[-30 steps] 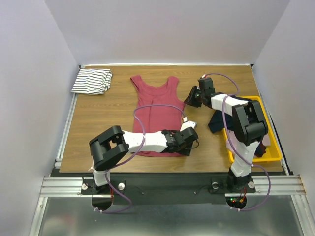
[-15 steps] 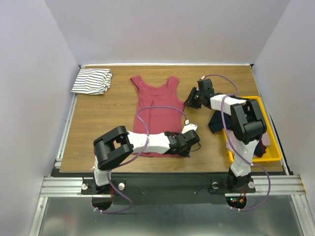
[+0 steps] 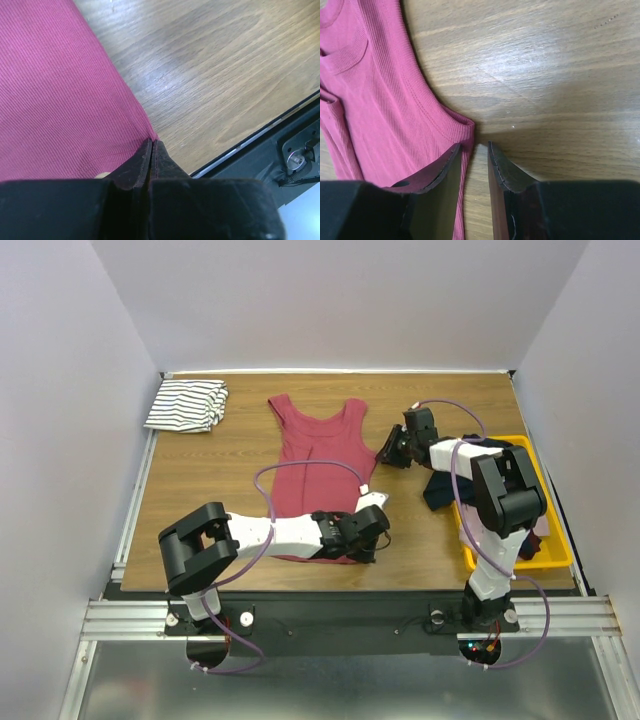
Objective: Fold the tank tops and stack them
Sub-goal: Fold the tank top
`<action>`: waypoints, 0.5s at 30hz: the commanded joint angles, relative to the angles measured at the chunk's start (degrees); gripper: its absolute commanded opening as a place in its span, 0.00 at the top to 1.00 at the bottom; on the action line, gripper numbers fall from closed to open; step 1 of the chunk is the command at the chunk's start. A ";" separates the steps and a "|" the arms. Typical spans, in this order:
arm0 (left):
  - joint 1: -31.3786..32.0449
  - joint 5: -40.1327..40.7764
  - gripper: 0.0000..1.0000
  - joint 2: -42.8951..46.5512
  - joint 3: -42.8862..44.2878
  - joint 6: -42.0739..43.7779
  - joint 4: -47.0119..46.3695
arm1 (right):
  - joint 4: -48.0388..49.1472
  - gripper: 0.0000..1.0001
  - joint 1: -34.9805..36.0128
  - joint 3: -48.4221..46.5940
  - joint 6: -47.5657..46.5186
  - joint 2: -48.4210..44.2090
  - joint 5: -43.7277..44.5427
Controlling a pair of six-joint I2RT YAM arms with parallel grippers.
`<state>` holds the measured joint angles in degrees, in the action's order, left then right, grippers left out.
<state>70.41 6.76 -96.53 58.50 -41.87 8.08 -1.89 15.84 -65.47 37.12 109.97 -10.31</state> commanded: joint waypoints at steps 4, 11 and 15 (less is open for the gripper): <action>-0.10 -2.20 1.00 1.61 -0.49 -1.02 -2.36 | 4.88 0.67 0.69 0.26 1.28 -1.78 0.72; -0.10 -3.16 1.00 1.96 -0.23 -0.59 -2.71 | 4.97 0.67 1.04 -1.94 1.29 -0.64 1.08; -0.01 -3.42 1.00 2.14 -0.14 -0.58 -2.71 | 4.88 0.68 1.21 -1.24 1.37 -0.90 2.04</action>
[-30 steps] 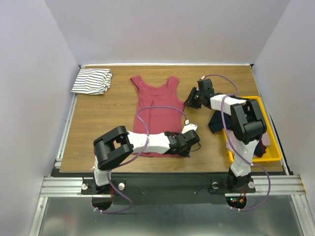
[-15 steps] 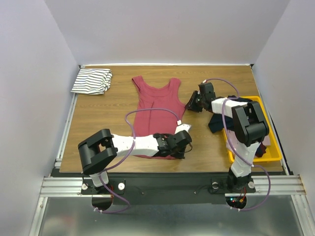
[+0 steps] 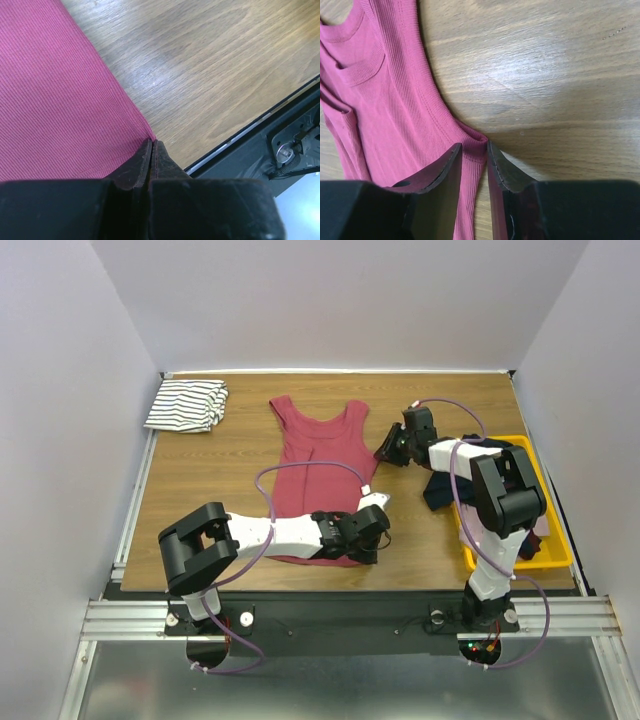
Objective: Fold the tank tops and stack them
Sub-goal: Fold the tank top
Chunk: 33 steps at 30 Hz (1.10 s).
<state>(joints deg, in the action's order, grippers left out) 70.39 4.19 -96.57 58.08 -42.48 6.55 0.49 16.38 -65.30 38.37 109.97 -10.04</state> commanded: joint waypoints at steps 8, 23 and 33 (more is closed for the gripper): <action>0.10 -2.25 1.00 2.71 -0.69 0.11 -2.76 | 2.50 0.92 0.93 -0.36 0.13 -0.73 2.75; 1.33 -3.22 1.00 2.97 -1.83 0.47 -7.85 | -4.97 0.98 0.05 -2.55 -3.92 -6.44 15.49; -4.47 -3.92 1.00 12.27 -13.78 -3.66 -14.01 | -7.08 0.99 3.30 -10.98 -2.69 -3.02 12.07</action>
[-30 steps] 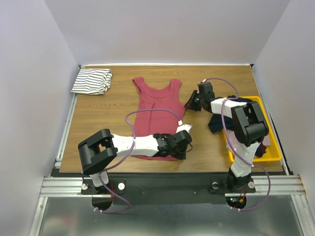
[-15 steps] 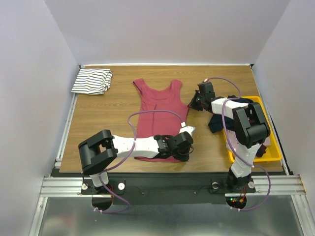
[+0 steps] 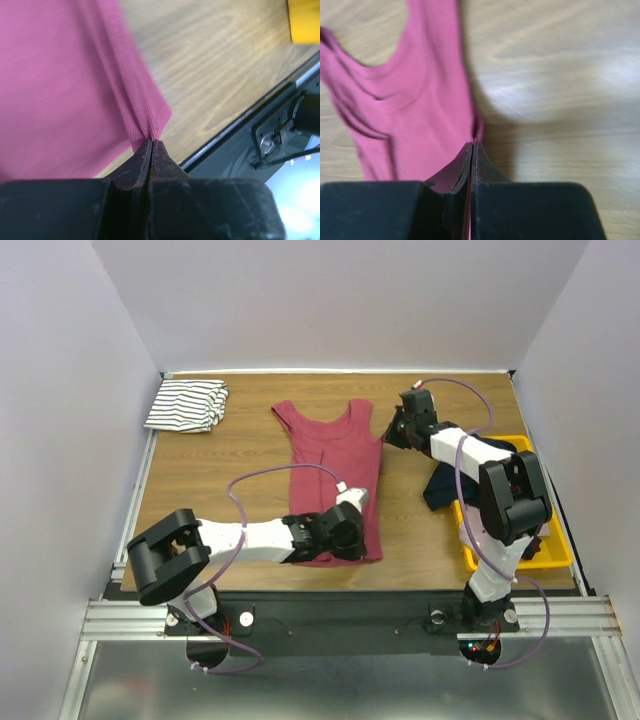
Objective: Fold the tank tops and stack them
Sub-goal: Fold the tank top
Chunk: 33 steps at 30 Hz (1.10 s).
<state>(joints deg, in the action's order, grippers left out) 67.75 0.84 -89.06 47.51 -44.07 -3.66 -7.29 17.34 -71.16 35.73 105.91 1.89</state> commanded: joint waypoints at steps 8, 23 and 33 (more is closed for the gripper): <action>-5.78 -2.33 1.00 11.71 -10.94 -4.18 -4.95 | -0.62 0.99 7.35 -13.82 1.28 6.94 1.01; -7.45 -1.72 1.00 17.24 -16.92 -8.66 -2.14 | -2.73 0.99 13.41 -24.73 1.98 16.87 2.33; -7.45 -1.28 1.00 18.57 -18.76 -10.77 -0.56 | -2.73 0.99 14.47 -26.14 1.98 18.46 2.59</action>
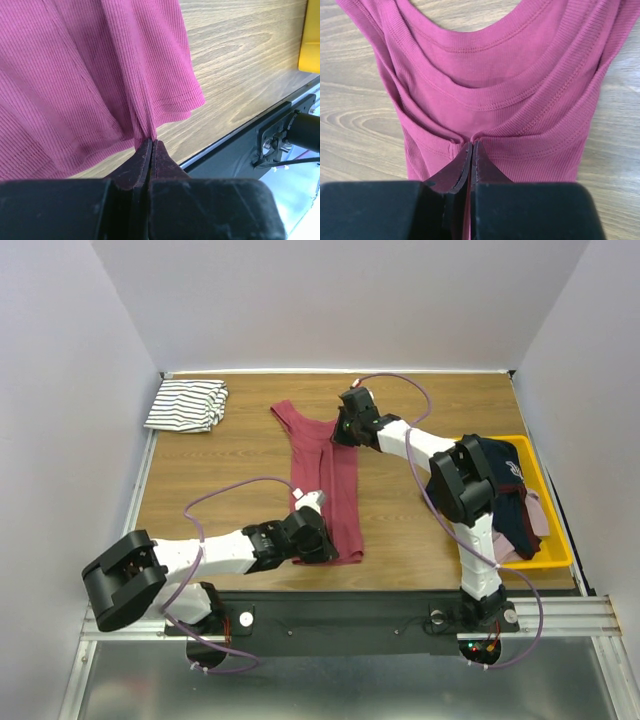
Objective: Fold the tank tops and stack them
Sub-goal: Fold the tank top
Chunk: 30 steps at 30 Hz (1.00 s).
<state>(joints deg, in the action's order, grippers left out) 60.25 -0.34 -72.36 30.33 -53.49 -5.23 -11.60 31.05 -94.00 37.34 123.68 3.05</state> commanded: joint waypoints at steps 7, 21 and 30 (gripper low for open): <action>-0.04 -0.10 1.00 3.10 -2.90 -2.23 1.54 | 1.49 0.99 1.47 -3.48 0.36 1.74 1.43; 0.04 1.83 0.66 5.99 -2.29 -1.70 2.24 | 1.58 0.69 1.82 -3.65 -0.69 0.86 0.29; -1.01 8.59 0.66 12.41 3.16 -2.14 9.61 | 1.49 0.62 1.65 -2.86 -2.97 -4.23 1.52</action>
<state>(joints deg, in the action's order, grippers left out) 60.25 3.27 -63.13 29.36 -55.40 0.27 -11.60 32.34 -95.22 36.16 125.03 3.09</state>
